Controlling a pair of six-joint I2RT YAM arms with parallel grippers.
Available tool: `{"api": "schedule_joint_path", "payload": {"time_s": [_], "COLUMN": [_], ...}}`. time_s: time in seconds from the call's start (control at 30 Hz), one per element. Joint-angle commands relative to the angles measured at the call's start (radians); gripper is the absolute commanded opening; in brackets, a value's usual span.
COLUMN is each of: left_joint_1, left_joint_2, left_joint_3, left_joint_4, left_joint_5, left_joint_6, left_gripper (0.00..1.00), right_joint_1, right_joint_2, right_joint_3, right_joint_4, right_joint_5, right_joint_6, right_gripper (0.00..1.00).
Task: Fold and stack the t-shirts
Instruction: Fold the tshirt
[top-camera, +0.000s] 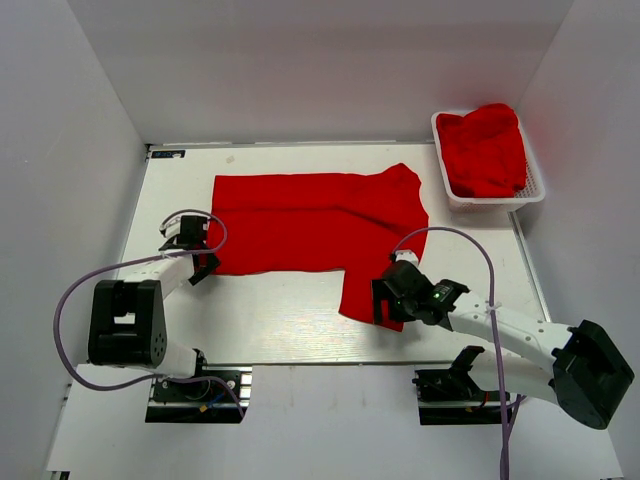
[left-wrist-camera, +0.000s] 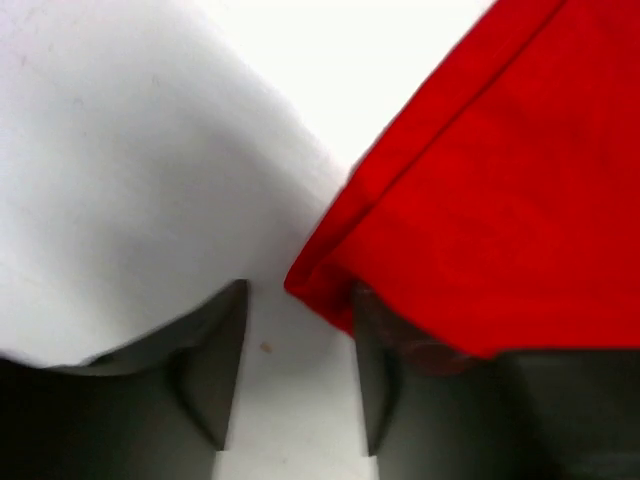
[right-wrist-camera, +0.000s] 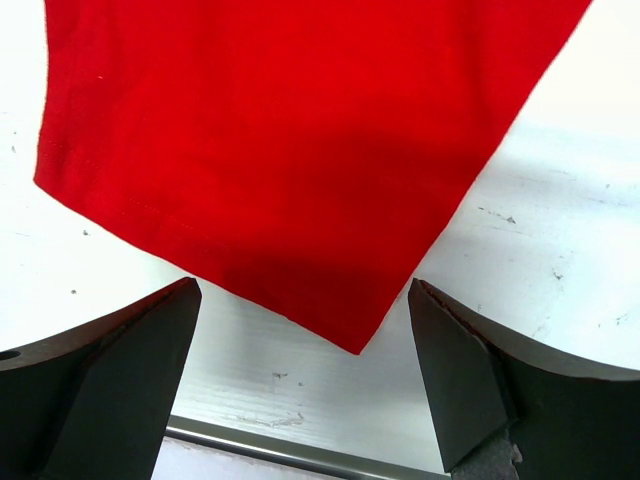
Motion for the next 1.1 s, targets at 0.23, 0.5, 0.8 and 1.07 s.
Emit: {"api": "schedule_joint_path", "payload": {"time_s": [0.23, 0.5, 0.8, 1.07], "left_joint_1": [0.007, -0.002, -0.002, -0.002], "left_joint_2": [0.103, -0.049, -0.129, -0.158], "left_joint_3": [-0.033, -0.080, -0.100, -0.100], "left_joint_4": [0.098, 0.089, 0.055, 0.026], "left_joint_5": [0.081, 0.081, 0.072, 0.072], "left_joint_6": [0.009, 0.020, 0.040, 0.049], "left_gripper": [0.00, 0.00, 0.00, 0.00], "right_joint_1": [0.013, 0.028, 0.047, 0.051], "right_joint_2": [-0.011, 0.030, 0.114, 0.055], "right_joint_3": [-0.006, -0.005, -0.009, -0.054], "right_joint_4": [-0.066, -0.092, -0.001, -0.040], "right_joint_5": [0.040, 0.057, 0.047, 0.025], "right_joint_6": [0.037, 0.046, 0.115, 0.163], "right_gripper": [0.90, 0.90, 0.78, 0.00]}}
